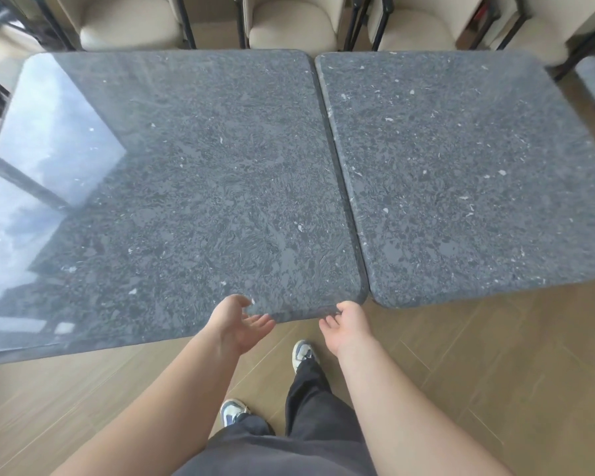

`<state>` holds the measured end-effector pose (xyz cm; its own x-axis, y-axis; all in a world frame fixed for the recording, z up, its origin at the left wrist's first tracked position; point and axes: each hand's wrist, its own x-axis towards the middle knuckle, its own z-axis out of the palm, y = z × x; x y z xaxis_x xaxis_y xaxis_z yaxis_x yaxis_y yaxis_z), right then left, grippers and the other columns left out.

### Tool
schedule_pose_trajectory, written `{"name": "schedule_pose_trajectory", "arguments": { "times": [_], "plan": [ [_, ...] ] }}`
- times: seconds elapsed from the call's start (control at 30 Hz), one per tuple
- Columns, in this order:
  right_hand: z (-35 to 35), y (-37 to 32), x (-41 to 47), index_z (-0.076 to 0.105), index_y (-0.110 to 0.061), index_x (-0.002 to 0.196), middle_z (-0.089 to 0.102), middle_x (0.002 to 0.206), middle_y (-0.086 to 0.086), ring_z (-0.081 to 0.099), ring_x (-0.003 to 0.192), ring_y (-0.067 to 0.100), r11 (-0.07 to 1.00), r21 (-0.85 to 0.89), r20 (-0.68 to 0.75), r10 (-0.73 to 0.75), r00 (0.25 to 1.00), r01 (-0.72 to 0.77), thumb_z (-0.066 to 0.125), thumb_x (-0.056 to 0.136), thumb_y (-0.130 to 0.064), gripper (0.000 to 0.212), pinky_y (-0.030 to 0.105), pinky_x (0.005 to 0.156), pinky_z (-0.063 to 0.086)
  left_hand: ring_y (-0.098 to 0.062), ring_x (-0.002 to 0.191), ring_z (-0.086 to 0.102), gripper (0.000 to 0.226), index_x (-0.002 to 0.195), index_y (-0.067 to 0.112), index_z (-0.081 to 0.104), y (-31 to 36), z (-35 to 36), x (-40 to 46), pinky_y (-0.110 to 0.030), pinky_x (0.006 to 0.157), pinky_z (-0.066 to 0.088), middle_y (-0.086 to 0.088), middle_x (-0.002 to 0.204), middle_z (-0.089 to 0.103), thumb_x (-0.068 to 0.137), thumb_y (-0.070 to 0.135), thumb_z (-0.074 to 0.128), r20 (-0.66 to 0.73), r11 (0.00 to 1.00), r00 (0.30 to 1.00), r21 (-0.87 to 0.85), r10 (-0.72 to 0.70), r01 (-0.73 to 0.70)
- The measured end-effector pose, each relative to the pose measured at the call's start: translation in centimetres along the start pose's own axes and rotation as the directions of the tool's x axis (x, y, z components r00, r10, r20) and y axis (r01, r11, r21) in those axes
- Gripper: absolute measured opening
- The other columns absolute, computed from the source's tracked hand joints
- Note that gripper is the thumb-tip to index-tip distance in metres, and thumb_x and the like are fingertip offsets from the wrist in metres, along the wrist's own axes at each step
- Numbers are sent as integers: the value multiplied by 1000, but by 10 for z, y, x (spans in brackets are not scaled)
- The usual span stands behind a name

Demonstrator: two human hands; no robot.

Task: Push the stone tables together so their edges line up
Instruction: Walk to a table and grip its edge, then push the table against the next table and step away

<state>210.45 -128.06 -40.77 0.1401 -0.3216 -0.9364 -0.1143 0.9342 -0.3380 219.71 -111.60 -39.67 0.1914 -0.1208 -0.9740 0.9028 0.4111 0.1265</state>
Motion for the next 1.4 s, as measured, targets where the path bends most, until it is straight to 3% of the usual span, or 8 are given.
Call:
{"name": "schedule_pose_trajectory", "arguments": {
  "times": [0.27, 0.47, 0.63, 0.77, 0.9, 1.03, 1.2, 1.4],
  "plan": [
    [-13, -17, -28, 44, 5, 140, 44, 149, 17, 45, 139, 27, 997, -45, 50, -60, 997, 63, 39, 102, -7, 40, 40, 112, 41, -40, 148, 35, 60, 160, 2, 14, -14, 2, -28, -54, 118, 33, -24, 162, 29, 104, 6, 35, 20, 997, 997, -13, 72, -71],
    [-17, -88, -27, 52, 6, 132, 59, 126, 14, 57, 122, 25, 985, -135, 175, -80, 981, 105, 38, 100, -3, 36, 38, 103, 48, -42, 146, 38, 55, 157, -3, 21, -36, 42, -49, -52, 118, 35, -25, 158, 36, 104, 5, 34, 58, 974, 974, -58, 221, -218],
    [-32, -185, -46, 51, -7, 130, 63, 110, 11, 61, 107, 24, 972, -145, 384, -119, 916, 187, 39, 102, -1, 31, 38, 98, 50, -39, 121, 57, 44, 144, -3, 38, -64, 101, -83, -50, 97, 48, -21, 138, 56, 101, 1, 34, 115, 906, 899, -86, 422, -414],
    [-49, -262, -64, 57, -8, 122, 67, 105, 11, 66, 98, 23, 940, -121, 495, -221, 840, 319, 39, 99, 4, 31, 35, 84, 55, -32, 110, 65, 32, 133, 3, 50, -94, 153, -108, -44, 85, 54, -15, 128, 63, 104, 5, 35, 180, 847, 828, -80, 531, -525],
    [-50, -306, -86, 60, -11, 118, 70, 102, 9, 68, 96, 22, 895, -95, 591, -302, 748, 436, 41, 99, 4, 31, 35, 86, 57, -29, 107, 71, 35, 129, 4, 56, -114, 192, -135, -42, 88, 57, -14, 121, 69, 101, -1, 35, 201, 763, 745, -26, 636, -645],
    [-44, -331, -108, 63, -13, 118, 72, 100, 7, 70, 94, 19, 831, -64, 661, -379, 648, 552, 44, 99, 3, 30, 33, 86, 59, -31, 101, 76, 32, 115, 6, 64, -113, 213, -171, -45, 90, 59, -13, 105, 78, 99, -5, 39, 257, 627, 604, -8, 754, -779],
    [-35, -355, -145, 63, -13, 111, 71, 93, 3, 69, 88, 16, 711, 15, 710, -503, 493, 703, 41, 98, 5, 32, 32, 83, 59, -32, 103, 74, 30, 111, 8, 65, -104, 226, -221, -41, 86, 59, -8, 97, 78, 92, -4, 45, 330, 352, 328, -14, 885, -936],
    [-19, -374, -199, 60, -11, 109, 71, 84, -2, 66, 84, 14, 520, 188, 769, -606, 205, 833, 38, 89, 9, 36, 29, 80, 58, -29, 101, 73, 31, 104, 14, 64, -91, 239, -274, -41, 91, 58, -2, 92, 75, 79, 5, 47, 400, 49, 34, -27, 916, -998]
  ]
}}
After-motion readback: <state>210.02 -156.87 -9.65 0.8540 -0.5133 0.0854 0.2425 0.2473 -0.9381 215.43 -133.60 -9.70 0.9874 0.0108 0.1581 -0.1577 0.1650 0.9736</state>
